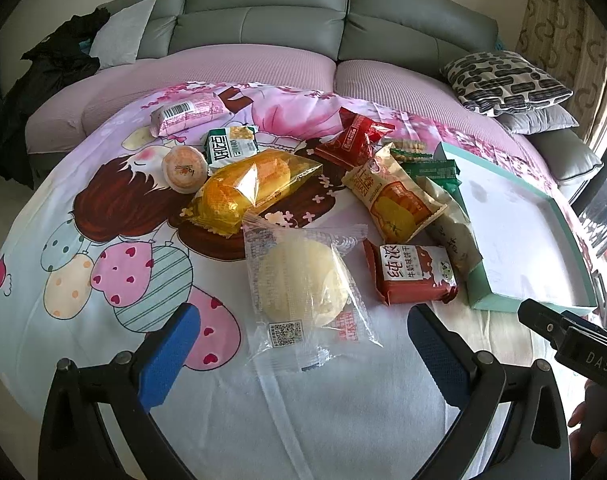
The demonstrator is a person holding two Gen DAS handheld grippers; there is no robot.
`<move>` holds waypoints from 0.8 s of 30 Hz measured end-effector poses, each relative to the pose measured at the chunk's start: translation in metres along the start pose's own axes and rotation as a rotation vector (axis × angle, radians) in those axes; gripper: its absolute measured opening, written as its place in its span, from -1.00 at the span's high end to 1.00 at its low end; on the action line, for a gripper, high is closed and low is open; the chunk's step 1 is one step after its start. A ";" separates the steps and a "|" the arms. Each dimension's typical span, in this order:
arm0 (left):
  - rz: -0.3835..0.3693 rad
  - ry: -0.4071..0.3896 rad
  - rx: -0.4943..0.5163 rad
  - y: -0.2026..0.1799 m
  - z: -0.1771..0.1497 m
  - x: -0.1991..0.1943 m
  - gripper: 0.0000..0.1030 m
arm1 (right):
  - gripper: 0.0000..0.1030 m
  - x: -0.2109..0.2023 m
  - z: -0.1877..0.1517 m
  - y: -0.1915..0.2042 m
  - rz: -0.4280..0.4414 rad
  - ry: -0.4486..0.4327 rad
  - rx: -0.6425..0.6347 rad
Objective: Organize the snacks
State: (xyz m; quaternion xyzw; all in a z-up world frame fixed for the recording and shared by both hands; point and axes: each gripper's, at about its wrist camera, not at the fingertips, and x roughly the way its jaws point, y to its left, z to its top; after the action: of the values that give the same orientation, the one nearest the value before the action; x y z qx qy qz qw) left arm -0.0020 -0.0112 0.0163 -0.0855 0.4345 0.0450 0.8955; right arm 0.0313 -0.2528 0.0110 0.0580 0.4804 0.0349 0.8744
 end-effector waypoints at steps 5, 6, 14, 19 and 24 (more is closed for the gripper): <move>-0.005 0.005 -0.010 0.002 0.001 0.001 -1.00 | -1.00 0.000 0.000 -0.001 0.000 -0.001 0.000; -0.004 0.006 -0.010 0.003 0.001 0.001 -1.00 | -1.00 0.000 0.000 -0.001 0.000 -0.001 0.001; -0.008 0.010 -0.016 0.004 0.000 0.002 -1.00 | -1.00 0.000 0.000 0.000 0.000 -0.001 0.000; -0.015 -0.004 -0.016 0.005 0.000 0.001 -1.00 | -1.00 0.000 0.000 0.000 -0.001 -0.001 0.000; -0.022 -0.022 -0.018 0.005 0.001 -0.001 -1.00 | -1.00 0.000 0.000 0.000 0.000 0.001 -0.002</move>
State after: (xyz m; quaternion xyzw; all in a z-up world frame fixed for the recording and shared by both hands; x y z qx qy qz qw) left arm -0.0021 -0.0064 0.0172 -0.0977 0.4234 0.0398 0.8998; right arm 0.0318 -0.2523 0.0108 0.0570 0.4807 0.0353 0.8743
